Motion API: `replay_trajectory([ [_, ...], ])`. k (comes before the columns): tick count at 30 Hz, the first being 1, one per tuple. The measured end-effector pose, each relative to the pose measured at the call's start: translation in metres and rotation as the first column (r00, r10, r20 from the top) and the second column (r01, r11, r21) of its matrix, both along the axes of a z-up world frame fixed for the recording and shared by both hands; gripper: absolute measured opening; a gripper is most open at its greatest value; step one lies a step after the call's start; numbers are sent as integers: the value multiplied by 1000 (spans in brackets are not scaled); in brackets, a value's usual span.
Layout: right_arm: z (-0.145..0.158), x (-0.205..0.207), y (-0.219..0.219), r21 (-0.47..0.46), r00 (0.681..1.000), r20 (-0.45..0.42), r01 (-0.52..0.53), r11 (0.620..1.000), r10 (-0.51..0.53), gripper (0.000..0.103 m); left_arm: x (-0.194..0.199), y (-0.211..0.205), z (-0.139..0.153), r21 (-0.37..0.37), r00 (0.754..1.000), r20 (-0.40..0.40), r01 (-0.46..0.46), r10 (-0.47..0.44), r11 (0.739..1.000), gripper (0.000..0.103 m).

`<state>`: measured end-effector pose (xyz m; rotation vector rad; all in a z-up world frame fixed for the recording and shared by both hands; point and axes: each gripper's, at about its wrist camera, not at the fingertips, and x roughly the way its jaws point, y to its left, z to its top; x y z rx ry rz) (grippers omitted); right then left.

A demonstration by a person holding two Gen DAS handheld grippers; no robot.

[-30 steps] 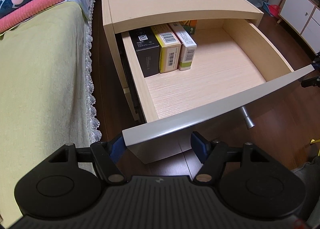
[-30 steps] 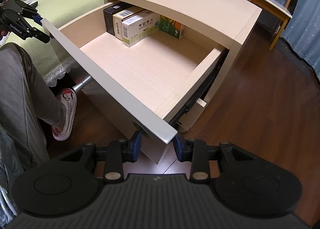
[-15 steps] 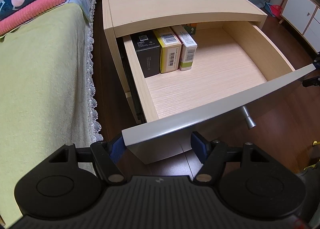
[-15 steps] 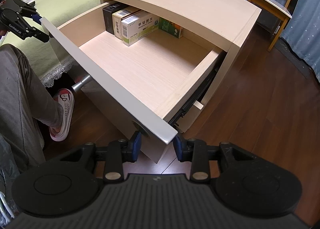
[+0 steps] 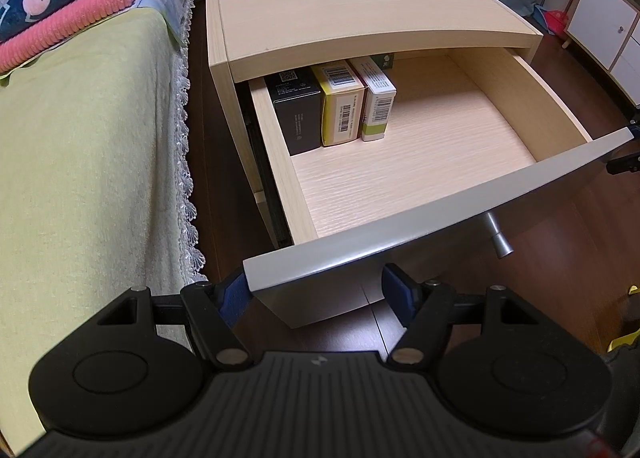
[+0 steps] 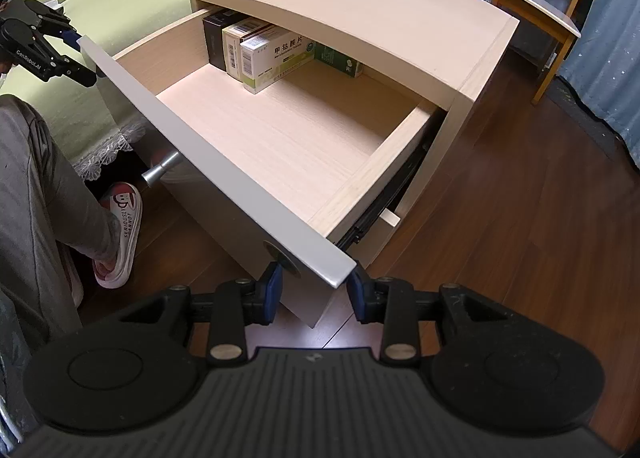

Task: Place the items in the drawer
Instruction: 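Keep pushing the drawer front with both grippers until the drawer shuts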

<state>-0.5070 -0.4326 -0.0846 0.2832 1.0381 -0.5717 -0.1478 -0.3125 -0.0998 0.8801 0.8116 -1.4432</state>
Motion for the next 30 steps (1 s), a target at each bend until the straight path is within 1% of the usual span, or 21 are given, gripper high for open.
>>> replay_trajectory([
  [30,-3,11,-28,-27,1000,-10,13,1000,-13,33,7,-28,-1,-14,1000,3,-25,25,1000,69],
])
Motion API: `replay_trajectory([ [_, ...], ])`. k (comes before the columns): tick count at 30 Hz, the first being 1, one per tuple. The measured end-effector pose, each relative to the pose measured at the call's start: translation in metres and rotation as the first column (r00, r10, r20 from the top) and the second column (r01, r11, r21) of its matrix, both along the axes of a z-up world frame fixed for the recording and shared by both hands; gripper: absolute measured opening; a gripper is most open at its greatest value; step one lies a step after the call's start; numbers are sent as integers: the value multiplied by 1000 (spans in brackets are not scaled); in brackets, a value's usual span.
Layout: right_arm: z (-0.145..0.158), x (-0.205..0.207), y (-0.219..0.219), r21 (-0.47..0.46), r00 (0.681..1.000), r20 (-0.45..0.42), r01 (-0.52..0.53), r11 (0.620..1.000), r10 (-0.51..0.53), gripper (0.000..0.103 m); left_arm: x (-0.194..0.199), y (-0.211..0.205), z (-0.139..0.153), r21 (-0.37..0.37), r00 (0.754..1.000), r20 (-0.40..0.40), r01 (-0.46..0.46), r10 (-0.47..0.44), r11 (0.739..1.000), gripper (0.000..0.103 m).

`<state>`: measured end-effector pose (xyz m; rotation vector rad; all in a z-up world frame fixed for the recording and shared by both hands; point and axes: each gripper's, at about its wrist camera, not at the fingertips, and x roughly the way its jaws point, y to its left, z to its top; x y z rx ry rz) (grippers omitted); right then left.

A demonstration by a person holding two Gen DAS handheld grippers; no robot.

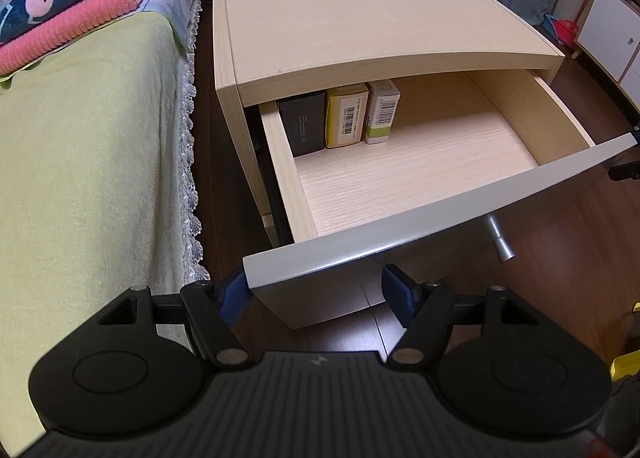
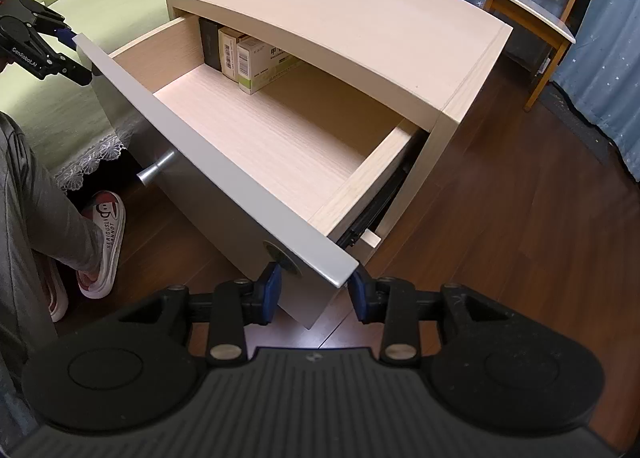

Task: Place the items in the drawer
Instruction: 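Keep pushing the drawer front with both grippers until the drawer shuts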

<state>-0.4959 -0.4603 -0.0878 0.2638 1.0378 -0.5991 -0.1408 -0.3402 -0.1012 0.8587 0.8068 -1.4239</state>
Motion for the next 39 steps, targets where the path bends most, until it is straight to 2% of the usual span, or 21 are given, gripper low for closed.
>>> replay_trajectory([
  [39,-4,11,-38,-31,1000,18,23,999,-23,34,7,-41,-1,-17,999,25,-20,21,1000,70],
])
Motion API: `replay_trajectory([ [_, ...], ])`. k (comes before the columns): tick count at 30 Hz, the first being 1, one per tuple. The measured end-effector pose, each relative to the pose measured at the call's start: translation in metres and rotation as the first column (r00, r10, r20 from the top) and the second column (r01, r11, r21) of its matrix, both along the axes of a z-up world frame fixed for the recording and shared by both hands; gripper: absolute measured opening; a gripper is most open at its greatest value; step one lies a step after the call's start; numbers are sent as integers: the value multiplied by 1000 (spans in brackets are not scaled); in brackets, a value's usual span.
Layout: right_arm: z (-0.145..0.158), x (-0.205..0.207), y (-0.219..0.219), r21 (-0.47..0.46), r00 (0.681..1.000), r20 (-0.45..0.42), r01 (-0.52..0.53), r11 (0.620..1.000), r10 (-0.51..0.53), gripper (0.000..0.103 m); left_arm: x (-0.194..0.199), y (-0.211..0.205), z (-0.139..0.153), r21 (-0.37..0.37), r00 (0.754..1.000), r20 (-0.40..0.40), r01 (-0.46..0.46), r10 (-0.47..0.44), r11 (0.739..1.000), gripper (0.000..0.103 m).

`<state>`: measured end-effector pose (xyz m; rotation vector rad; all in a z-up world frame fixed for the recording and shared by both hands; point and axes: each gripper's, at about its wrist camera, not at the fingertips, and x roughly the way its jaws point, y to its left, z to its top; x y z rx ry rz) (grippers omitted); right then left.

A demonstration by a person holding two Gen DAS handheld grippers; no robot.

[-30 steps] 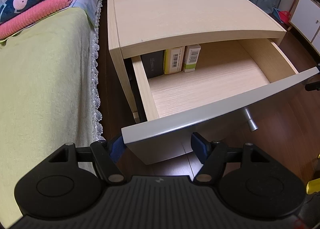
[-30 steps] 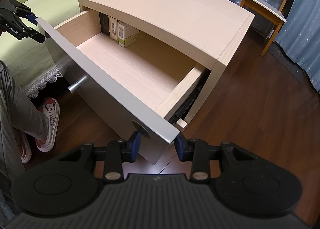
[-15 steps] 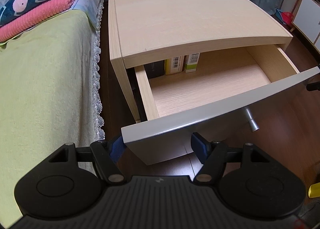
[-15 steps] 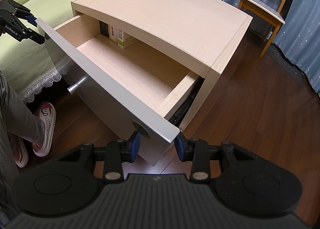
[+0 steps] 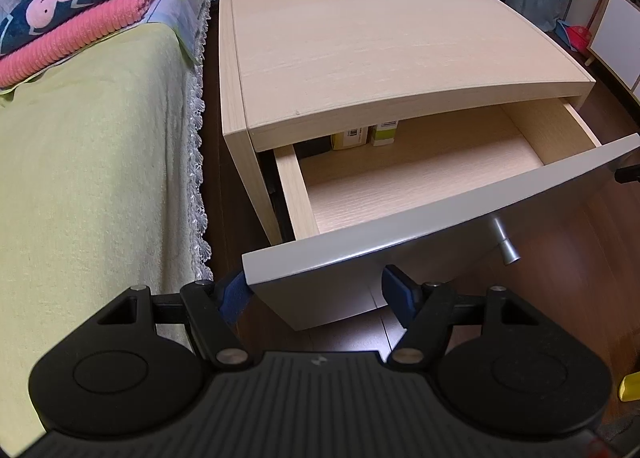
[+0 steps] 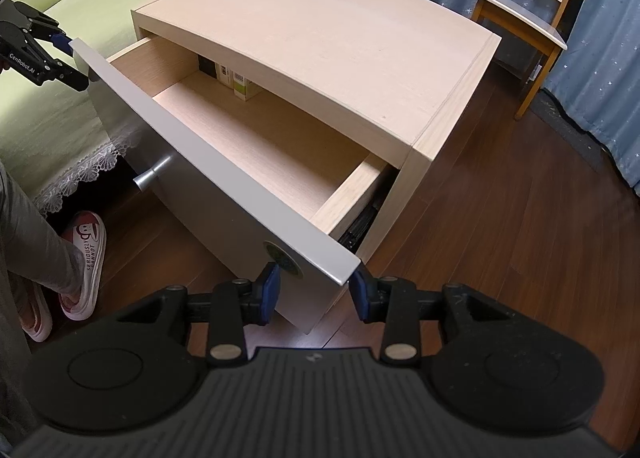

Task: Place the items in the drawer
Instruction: 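Keep pushing the drawer front with both grippers until the drawer shuts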

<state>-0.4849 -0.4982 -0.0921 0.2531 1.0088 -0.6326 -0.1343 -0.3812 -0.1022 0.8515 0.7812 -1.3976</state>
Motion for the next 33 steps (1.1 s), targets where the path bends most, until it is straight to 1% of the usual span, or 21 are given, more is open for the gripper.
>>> replay_trajectory([
  [33,-2,7,-26,-27,1000,12,28,999,-28,35,7,-32,-3,-10,999,15,-29,30,1000,70],
])
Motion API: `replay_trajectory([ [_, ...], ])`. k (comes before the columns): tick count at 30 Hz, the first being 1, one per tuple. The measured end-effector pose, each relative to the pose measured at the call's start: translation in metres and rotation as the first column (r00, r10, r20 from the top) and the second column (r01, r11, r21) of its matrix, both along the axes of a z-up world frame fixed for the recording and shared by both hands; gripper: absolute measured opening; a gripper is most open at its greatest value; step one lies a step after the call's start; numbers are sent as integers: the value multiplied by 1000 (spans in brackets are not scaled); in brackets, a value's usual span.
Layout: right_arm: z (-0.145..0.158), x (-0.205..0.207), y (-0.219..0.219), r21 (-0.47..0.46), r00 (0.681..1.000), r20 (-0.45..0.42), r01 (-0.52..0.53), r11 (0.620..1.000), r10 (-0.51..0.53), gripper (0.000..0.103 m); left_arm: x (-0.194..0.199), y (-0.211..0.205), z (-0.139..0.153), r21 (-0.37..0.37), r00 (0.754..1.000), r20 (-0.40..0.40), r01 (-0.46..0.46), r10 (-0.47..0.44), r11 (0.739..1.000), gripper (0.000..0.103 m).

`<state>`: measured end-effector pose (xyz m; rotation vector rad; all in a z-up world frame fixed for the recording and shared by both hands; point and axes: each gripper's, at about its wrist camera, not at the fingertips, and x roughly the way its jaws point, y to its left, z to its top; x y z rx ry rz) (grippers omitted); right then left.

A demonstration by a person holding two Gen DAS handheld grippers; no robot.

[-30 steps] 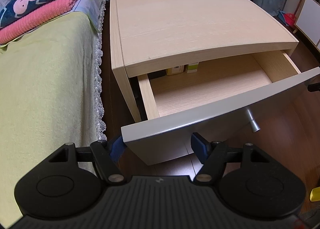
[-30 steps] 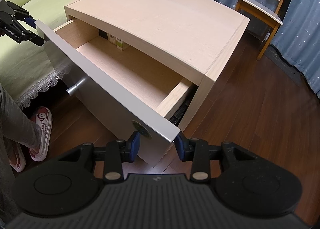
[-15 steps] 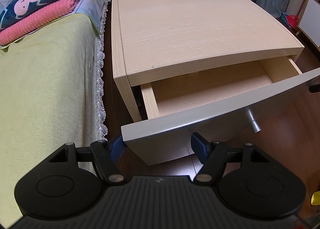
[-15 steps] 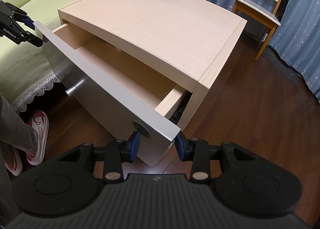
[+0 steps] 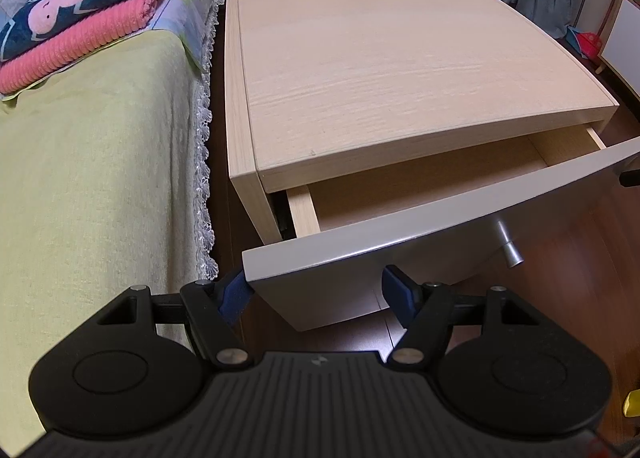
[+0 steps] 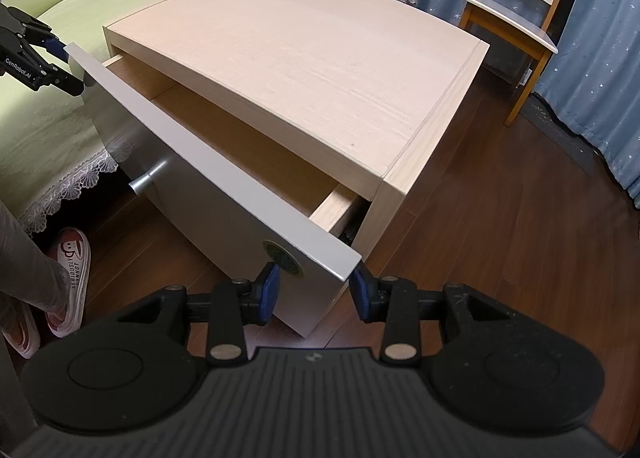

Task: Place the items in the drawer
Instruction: 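Keep pushing the drawer front with both grippers until the drawer shuts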

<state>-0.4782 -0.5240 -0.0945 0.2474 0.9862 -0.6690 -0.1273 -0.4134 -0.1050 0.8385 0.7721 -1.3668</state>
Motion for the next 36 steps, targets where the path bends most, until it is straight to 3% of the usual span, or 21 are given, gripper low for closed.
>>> replay_trajectory([
  [36,-2,6,-17,-14,1000,6,23,1000,-23,35,5,-15,-1,-35,999,11,-31,32,999,70],
])
